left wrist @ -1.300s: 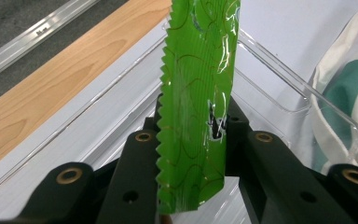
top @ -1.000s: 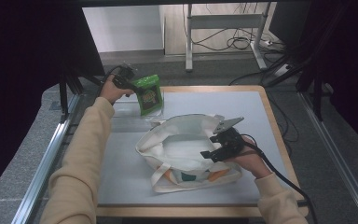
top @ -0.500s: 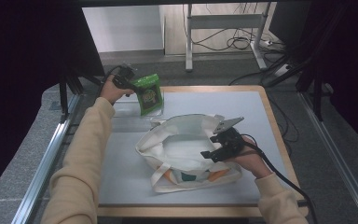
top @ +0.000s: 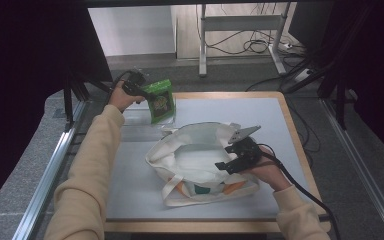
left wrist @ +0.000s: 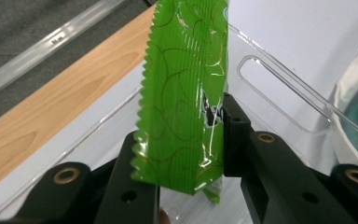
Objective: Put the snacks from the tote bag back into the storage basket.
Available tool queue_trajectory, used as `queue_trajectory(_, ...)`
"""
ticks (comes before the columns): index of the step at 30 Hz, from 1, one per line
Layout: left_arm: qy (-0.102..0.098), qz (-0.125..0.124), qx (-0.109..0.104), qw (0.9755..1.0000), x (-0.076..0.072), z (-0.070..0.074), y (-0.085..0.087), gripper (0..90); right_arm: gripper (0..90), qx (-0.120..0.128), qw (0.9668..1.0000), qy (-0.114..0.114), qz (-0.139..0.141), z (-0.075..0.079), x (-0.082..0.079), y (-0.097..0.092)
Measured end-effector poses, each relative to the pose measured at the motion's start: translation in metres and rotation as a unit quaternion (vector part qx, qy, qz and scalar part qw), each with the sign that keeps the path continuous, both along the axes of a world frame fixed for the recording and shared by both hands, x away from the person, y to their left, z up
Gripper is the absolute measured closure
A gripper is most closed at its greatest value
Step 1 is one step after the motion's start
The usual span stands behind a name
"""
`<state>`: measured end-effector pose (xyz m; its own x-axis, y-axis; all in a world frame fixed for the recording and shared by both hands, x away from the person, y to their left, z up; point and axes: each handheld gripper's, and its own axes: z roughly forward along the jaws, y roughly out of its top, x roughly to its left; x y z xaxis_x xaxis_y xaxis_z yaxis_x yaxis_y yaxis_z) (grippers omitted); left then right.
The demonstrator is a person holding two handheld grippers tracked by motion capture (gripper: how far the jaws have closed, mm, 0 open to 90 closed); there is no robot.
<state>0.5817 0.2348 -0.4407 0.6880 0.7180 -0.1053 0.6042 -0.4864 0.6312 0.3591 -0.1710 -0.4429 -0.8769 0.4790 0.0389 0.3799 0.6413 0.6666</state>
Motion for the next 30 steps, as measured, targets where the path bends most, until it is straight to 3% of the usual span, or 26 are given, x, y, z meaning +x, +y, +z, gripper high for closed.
queue_trajectory(10, -0.012, 0.011, 0.002, 0.9999, 0.002, -0.001, -0.002, 70.8, 27.5, 0.000, 1.0000, 0.001, 0.001, 0.000, 0.000, 0.000)
queue_trajectory(12, -0.016, 0.014, 0.003, 0.9998, 0.003, -0.002, -0.002, 67.0, 27.5, -0.001, 1.0000, 0.001, 0.002, 0.000, 0.000, 0.000)
queue_trajectory(14, -0.019, 0.022, 0.007, 0.9995, 0.004, -0.001, -0.003, 55.2, 27.5, -0.001, 1.0000, 0.001, 0.002, 0.000, 0.000, 0.000)
queue_trajectory(15, -0.024, 0.026, 0.003, 0.9994, 0.004, 0.000, -0.002, 49.0, 27.5, -0.001, 1.0000, 0.001, 0.002, 0.000, 0.000, 0.000)
queue_trajectory(20, -0.066, 0.048, 0.007, 0.9966, 0.002, 0.011, 0.001, 35.6, 27.5, -0.002, 1.0000, 0.001, 0.004, 0.000, 0.000, 0.000)
queue_trajectory(22, -0.076, 0.060, 0.016, 0.9952, 0.001, 0.015, 0.003, 34.1, 27.5, -0.002, 1.0000, 0.001, 0.004, 0.000, 0.000, 0.000)
queue_trajectory(24, -0.088, 0.074, 0.007, 0.9934, -0.001, 0.020, 0.006, 32.6, 27.5, -0.002, 1.0000, 0.002, 0.004, 0.000, 0.000, 0.000)
queue_trajectory(30, -0.098, 0.073, -0.004, 0.9925, -0.007, 0.032, 0.010, 33.0, 27.5, -0.002, 1.0000, 0.002, 0.005, -0.001, 0.000, 0.000)
